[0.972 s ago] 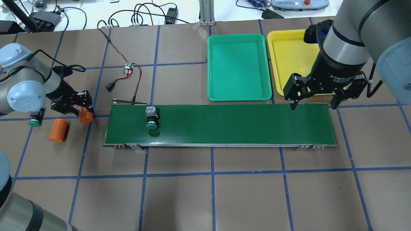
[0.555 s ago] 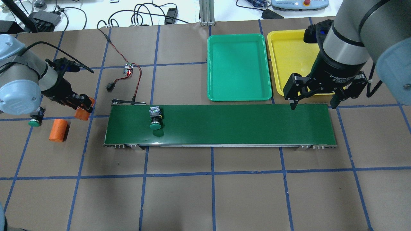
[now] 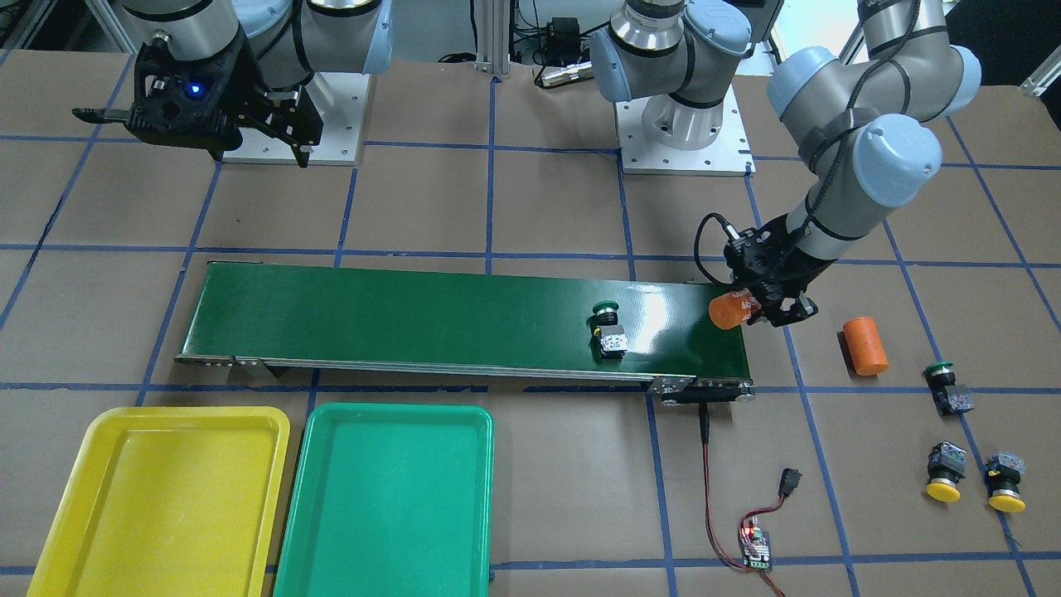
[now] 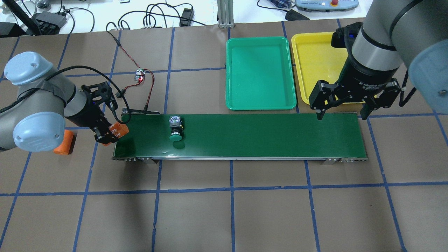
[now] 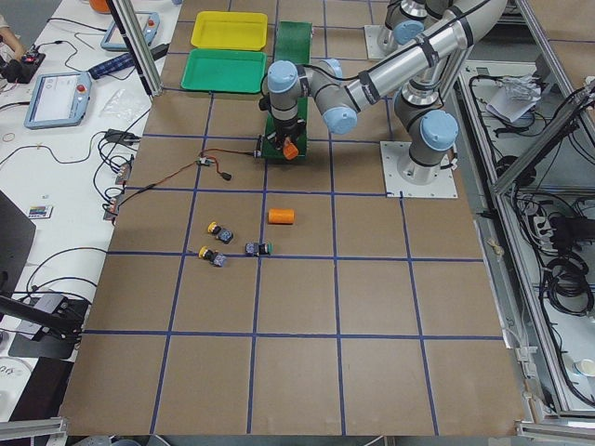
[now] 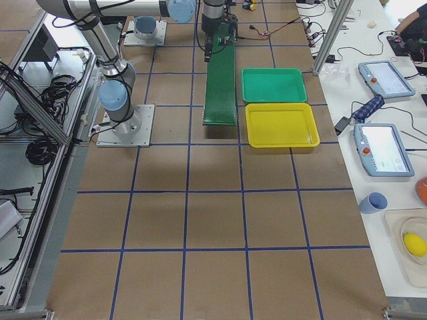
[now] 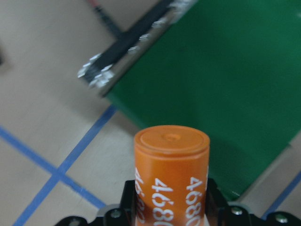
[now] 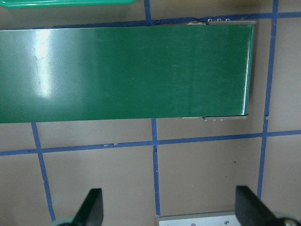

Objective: Sort buttons by color to trays
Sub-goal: 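Set the orange cylinder on the belt and release it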

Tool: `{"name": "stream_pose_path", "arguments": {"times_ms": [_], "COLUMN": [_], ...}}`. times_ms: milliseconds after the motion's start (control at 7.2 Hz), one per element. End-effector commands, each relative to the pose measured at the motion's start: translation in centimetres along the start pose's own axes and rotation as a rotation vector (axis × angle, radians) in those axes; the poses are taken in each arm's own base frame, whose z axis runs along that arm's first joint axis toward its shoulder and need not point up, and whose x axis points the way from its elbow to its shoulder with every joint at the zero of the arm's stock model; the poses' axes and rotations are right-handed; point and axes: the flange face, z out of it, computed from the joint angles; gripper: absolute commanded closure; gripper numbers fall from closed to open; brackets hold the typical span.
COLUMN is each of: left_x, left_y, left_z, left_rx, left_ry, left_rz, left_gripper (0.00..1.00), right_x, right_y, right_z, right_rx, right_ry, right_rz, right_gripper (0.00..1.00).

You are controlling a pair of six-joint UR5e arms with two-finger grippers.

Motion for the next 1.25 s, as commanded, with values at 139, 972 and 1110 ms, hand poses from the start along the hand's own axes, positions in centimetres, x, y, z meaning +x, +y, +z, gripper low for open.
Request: {"name": "stream_pose_path", "arguments": {"times_ms": [139,972,1110], "left_x": [1.7,-4.1,-8.5], "left_y": [-4.0,0.4,3.6], "left_z": [1.3,-4.8,-8.0], "left_rx": [-0.072,-0.052,-0.037], "left_ry": [-0.003,-0.137,-0.2], "left_rz": [0.268,0.068,-0.121], "left_gripper": [1.0,0.0,0.0], "right_x": [0.0,-0.1,0.0], "right_y": [-0.6,-1.0,-1.0], "right_z": [0.8,1.7,1.7], "right_rx": [-0.007,-0.03,-0.029], "right_ry": [0.003,0.006,0.007], "right_rz": [0.004,-0.012,-0.012], "right_gripper": [0.0,0.0,0.0]}}
